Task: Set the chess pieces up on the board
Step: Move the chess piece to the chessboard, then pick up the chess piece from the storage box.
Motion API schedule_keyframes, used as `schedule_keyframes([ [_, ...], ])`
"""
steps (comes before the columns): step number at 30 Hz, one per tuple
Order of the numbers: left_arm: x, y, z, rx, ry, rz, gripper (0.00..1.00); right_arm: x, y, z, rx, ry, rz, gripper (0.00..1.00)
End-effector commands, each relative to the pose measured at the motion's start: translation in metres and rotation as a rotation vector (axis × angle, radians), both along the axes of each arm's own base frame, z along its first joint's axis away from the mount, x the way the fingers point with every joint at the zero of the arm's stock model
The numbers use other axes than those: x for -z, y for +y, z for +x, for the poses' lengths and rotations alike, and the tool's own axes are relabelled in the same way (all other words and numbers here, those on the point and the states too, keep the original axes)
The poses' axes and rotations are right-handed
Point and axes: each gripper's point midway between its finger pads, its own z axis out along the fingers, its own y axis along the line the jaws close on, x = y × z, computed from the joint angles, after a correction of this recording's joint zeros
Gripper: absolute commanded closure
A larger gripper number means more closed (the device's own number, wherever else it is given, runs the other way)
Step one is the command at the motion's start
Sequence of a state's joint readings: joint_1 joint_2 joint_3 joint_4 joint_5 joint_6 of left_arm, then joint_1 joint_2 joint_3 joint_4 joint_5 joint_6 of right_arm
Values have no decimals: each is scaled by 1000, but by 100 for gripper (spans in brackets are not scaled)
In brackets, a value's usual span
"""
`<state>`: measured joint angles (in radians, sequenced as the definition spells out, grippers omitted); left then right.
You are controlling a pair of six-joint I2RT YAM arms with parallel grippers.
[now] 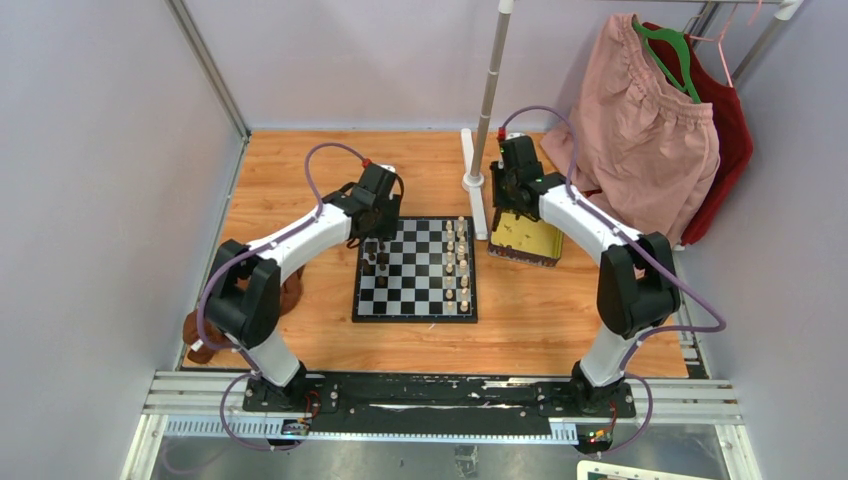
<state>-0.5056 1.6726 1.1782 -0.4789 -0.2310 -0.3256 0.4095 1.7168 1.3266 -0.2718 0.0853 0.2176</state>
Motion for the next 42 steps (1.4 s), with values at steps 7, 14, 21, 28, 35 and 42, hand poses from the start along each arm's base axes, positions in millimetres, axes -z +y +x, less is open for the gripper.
schedule_keyframes([
  [7, -72, -5, 6, 10, -146, -103, 38, 15, -71, 8, 229, 60, -68, 71],
  [14, -85, -10, -1, 35, -177, -161, 38, 43, -82, 15, 269, 117, -92, 70],
  [21, -91, -19, -7, 91, -208, -221, 38, 62, -91, 26, 314, 148, -105, 70],
  [28, -87, -23, -12, 125, -204, -237, 38, 73, -92, 36, 328, 162, -93, 70],
  [35, -81, -24, -12, 135, -191, -234, 38, 84, -90, 40, 329, 182, -90, 70],
  [42, -78, -25, -13, 145, -189, -230, 38, 89, -88, 45, 329, 186, -83, 70],
])
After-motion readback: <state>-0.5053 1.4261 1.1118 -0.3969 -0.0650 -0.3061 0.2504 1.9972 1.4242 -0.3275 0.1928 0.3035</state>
